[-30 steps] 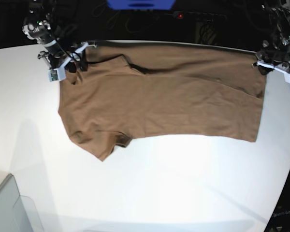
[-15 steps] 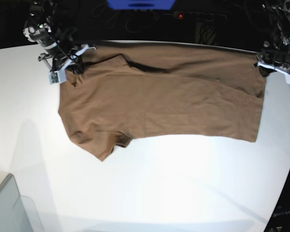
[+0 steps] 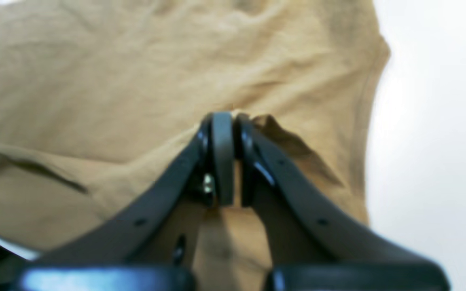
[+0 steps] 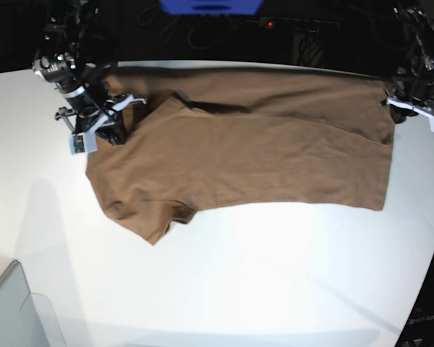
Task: Layout the t-shirt on the table in an organized manner, then fold the t-shirt properly
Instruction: 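Move both grippers along the shirt sides and grasp its hem corners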
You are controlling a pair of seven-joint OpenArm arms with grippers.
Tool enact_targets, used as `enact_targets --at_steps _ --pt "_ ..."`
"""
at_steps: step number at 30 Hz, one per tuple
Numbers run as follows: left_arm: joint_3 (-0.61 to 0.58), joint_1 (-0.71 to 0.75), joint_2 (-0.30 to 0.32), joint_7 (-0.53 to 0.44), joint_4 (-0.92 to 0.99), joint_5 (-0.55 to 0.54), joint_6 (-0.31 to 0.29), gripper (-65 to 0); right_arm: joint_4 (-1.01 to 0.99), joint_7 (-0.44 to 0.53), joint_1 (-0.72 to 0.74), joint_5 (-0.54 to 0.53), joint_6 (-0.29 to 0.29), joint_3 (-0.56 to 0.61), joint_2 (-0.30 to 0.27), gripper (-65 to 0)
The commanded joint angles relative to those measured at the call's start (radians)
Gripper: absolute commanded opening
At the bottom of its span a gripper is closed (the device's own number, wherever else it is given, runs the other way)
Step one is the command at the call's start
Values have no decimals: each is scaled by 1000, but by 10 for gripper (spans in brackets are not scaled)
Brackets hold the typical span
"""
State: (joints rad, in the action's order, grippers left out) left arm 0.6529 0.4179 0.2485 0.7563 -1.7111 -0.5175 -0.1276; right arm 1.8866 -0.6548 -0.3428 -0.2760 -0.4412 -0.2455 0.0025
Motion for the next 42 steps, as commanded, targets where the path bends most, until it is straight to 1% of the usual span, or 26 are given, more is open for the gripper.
enact_targets --at_steps 1,4,12,15,17,20,23,27,31,33,35,37,42 --pt "8 -1 13 -16 -20 -3 3 -419 15 30 17 -15 -5 -2 -3 -650" --pt "8 -1 13 -16 -20 -3 3 -419 -14 30 37 -15 -5 5 -3 -650" --pt "9 -3 13 -16 -43 -3 3 -417 -144 30 92 -15 -5 70 -9 -650" --pt "14 0 13 -16 -80 -3 3 -417 -149 31 98 -16 -5 73 -6 -602" --pt "51 -3 12 -16 -100 -3 3 -417 -146 31 106 -16 -5 68 -5 -564" --pt "106 -11 -21 -16 -111 -3 3 -416 -144 31 118 -16 -5 70 -9 -513" --pt "160 -50 -27 -16 -112 -3 3 -416 -144 31 123 -16 -5 65 -9 -452" --pt "176 -98 -24 -16 -97 0 3 -415 -152 31 162 -15 0 65 -11 -384" --pt "176 -159 -25 -16 -91 7 6 -415 -154 31 218 -15 0 65 -32 -314" --pt "172 -195 -25 -16 -76 7 9 -415 -163 33 253 -15 0 65 -46 -292" --pt "169 -241 -25 -16 -45 7 9 -415 -203 33 311 -15 0 65 -60 -287" --pt "167 -290 -22 -16 -5 9 9 -415 -272 33 371 -15 0 65 -86 -287" --pt "166 -419 -16 -16 142 10 10 -415 -519 39 543 -13 0 74 -152 -287"
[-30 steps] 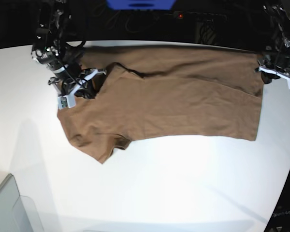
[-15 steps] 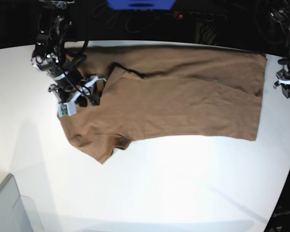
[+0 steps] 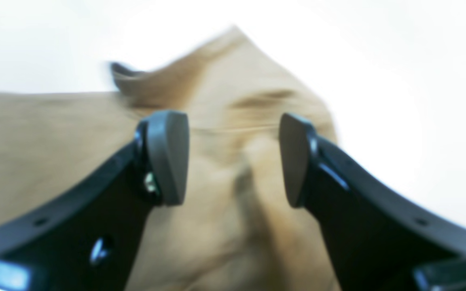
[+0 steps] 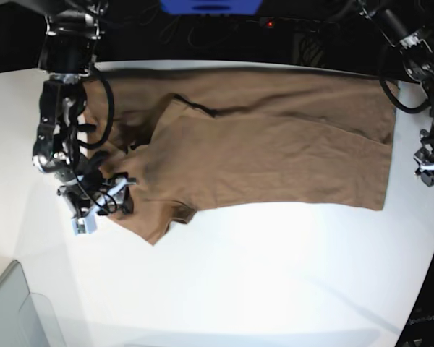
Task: Layout the t-shirt on the table in an organized manner, then fold the t-shirt properly
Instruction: 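Move both grippers along the shirt sides and grasp its hem corners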
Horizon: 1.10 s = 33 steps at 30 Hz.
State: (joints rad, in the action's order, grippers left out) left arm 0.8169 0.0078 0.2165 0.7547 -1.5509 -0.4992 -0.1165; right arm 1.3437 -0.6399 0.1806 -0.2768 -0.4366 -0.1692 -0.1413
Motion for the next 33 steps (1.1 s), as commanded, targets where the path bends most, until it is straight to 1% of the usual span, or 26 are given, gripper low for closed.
enact_targets --at_steps 1,4,7,10,12,15,21,26,27,29,31,33 --pt "2 -39 19 -14 20 0 -1 -415 -36 24 63 -12 -5 -2 -24 -287" --pt "-64 -122 48 -24 134 73 -5 -415 -206 25 182 -12 -5 0 -54 -287" --pt "-115 -199 48 -28 221 142 -7 -415 -326 28 268 -12 -5 0 -85 -287" --pt "-135 -291 48 -30 347 216 -7 -415 -405 91 303 -12 -5 1 -94 -287" --pt "-153 -352 48 -50 436 262 -9 -415 -430 137 302 -12 -5 41 -99 -287" --pt "-181 -381 48 -117 510 290 -9 -415 -427 156 268 -12 -3 113 -113 -287" --pt "-255 -380 50 -176 524 296 -9 -415 -413 159 228 -12 -3 122 -111 -287" --pt "-293 -378 47 -188 556 296 -9 -415 -419 159 213 -12 -3 125 -110 -290" --pt "-304 -380 47 -189 574 296 -9 -415 -419 159 210 -12 -3 125 -108 -300" --pt "-313 -380 47 -189 602 296 -9 -415 -419 159 208 -12 -3 125 -108 -353" --pt "-316 -380 47 -192 626 296 -9 -415 -419 159 207 -12 -3 125 -108 -439" --pt "-316 -380 47 -225 645 296 -9 -415 -419 159 207 -12 -3 125 -106 -519"
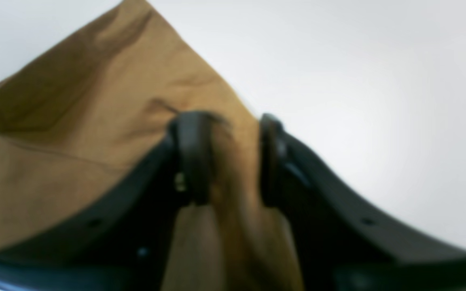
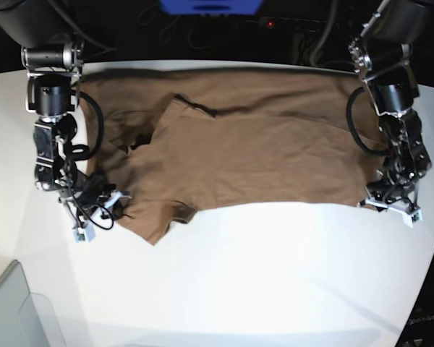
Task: Layout the t-shirt on the table in an organized manner, then fold the t-shirt properly
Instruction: 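Move both grippers along the shirt sides and grasp its hem corners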
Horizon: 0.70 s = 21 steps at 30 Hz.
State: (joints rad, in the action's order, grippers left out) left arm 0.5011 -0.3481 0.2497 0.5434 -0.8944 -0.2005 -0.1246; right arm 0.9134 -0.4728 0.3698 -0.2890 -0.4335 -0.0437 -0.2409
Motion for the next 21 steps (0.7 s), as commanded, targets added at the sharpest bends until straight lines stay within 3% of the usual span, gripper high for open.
enact_targets --at_steps 1,9,17,19,21 --pt "0 -24 13 -32 -6 -3 0 -415 11 -8 18 0 -6 0 -7 -545" --pt "0 -6 13 -61 7 -3 0 -415 11 -8 5 0 -6 0 -7 -538" --pt "-2 -15 17 -62 159 -3 0 -424 11 -10 4 0 -6 0 -11 -544" --pt "-22 -10 17 -62 159 -3 -2 -476 11 -10 4 0 -6 0 -13 -545" --pt "-57 -9 17 -62 159 -4 -2 -574 11 -10 2 0 -6 0 -13 -570"
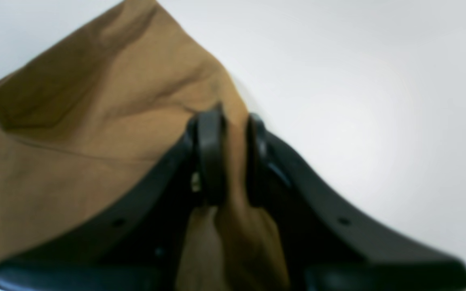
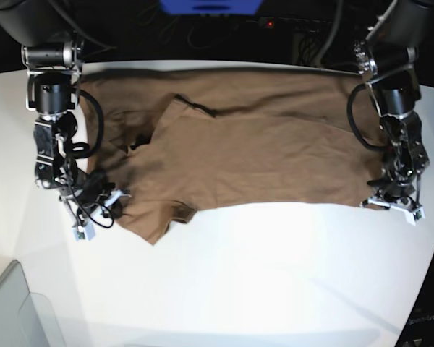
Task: Layout the t-shirt on the table in an organized manner, then fold the t-shirt properly
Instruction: 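Move both grippers along the shirt sides and grasp its hem corners, then lift the hem with both grippers and fold it over toward the collar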
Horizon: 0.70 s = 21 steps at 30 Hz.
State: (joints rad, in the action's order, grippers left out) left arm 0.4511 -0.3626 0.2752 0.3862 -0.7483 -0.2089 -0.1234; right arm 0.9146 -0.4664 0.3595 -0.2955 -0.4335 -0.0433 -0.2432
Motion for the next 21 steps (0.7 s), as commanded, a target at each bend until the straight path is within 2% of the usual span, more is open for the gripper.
enact_targets --at_steps 1,2,3,8,15,19,21 --pt "-18 6 -9 95 13 4 -3 -624 10 -16 13 6 -6 0 -11 -598" --pt "-24 6 -9 95 13 4 -3 -650 10 -16 13 6 -6 0 -12 -634" --pt "-25 6 -9 98 13 4 -3 -650 11 -16 13 6 -6 0 -12 -650" --pt "-21 7 -11 106 -24 -4 -3 -650 64 -16 -10 5 -11 -8 -21 -650" --pt "-18 107 -17 214 -325 -5 -3 -650 324 -16 -127 3 -11 -11 -20 -650" --pt "-18 156 -18 221 -403 -7 -3 -650 421 -16 -181 2 -11 -17 -18 -650" --pt "-18 188 -18 221 -452 -33 -3 -650 467 -16 -218 2 -11 -60 -17 -650"
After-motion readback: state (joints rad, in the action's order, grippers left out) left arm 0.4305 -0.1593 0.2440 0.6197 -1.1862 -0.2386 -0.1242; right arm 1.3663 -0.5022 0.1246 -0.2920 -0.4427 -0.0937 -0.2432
